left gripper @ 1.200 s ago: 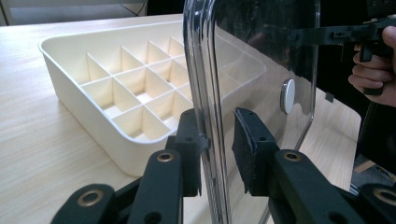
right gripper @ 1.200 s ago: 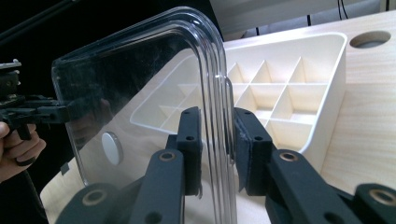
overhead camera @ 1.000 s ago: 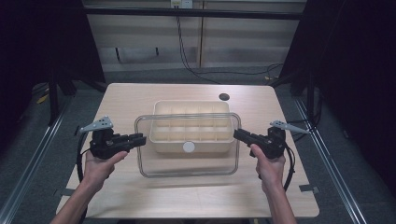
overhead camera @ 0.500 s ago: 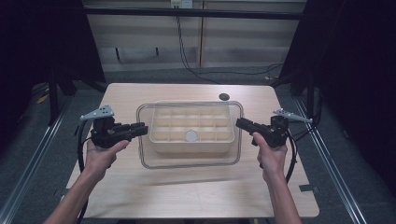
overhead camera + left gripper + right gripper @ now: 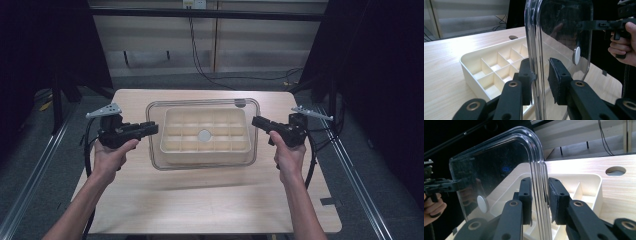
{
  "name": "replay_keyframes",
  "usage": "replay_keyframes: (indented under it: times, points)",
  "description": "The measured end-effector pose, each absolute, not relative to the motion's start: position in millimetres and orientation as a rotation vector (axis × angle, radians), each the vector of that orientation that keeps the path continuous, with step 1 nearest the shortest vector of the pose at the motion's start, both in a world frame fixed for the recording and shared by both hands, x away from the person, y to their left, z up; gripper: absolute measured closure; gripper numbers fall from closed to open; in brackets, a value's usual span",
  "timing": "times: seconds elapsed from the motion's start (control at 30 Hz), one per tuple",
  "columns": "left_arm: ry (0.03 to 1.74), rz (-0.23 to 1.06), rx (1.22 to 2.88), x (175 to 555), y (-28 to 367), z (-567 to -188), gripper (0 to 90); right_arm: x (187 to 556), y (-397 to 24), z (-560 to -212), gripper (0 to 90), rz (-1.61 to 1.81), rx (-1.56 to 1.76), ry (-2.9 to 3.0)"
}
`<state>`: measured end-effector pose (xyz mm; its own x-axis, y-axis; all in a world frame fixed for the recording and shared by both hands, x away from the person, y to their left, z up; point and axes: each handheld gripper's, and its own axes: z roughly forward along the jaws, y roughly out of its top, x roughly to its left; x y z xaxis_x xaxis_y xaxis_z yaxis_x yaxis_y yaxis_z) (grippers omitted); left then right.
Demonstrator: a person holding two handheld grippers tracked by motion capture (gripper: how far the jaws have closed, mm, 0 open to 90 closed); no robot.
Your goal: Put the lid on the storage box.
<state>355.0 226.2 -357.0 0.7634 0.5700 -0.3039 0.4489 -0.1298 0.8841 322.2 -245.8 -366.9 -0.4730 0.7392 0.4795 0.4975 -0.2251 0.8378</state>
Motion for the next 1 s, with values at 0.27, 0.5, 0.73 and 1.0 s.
replay_keyframes:
  times: [0.27,0.5,0.73,1.0]
  points:
    - [0.803,0.141,1.773,368,222,-353,72.6,335,-247,-367,74.2,1.757,1.524,1.803]
    - [0.8,0.166,1.81,384,215,-348,71.8,347,-250,-371,74.2,1.75,1.565,1.791]
    - [0.848,0.149,1.795,398,208,-353,71.4,359,-254,-379,74.2,1.756,1.612,1.768]
    - [0.873,0.148,1.804,408,205,-358,70.8,372,-257,-382,74.5,1.747,1.645,1.77]
